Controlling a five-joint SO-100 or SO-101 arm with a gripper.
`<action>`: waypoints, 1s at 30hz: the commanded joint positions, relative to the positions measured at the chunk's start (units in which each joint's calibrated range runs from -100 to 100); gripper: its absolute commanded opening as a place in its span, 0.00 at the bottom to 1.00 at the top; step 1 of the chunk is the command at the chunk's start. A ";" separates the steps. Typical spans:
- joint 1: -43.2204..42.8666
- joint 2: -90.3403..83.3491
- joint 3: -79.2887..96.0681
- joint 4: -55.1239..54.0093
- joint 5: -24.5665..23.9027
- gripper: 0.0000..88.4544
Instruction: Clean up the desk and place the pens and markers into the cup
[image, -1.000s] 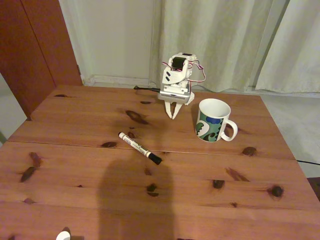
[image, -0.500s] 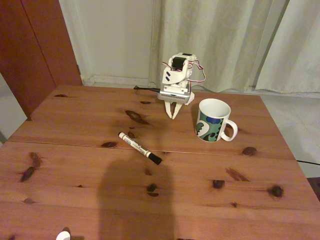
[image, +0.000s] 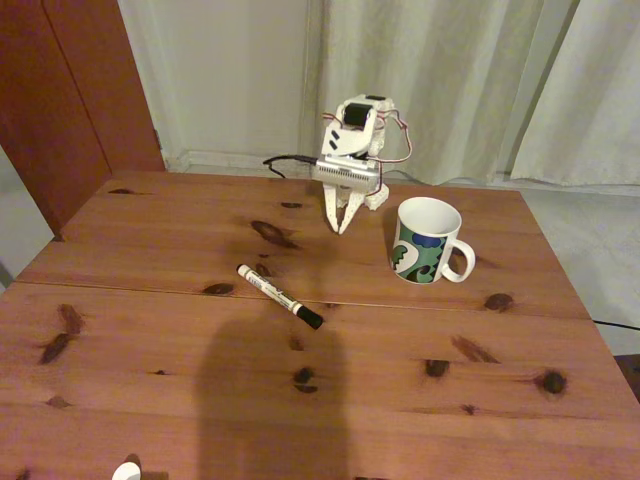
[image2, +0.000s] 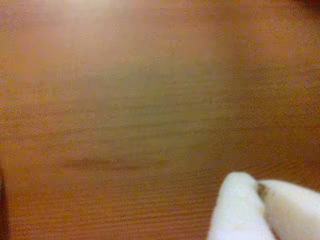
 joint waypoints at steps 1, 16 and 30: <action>0.13 12.67 -12.73 -1.64 -0.26 0.01; 0.05 74.81 -67.28 4.29 0.32 0.01; 1.98 101.54 -103.89 20.20 13.57 0.01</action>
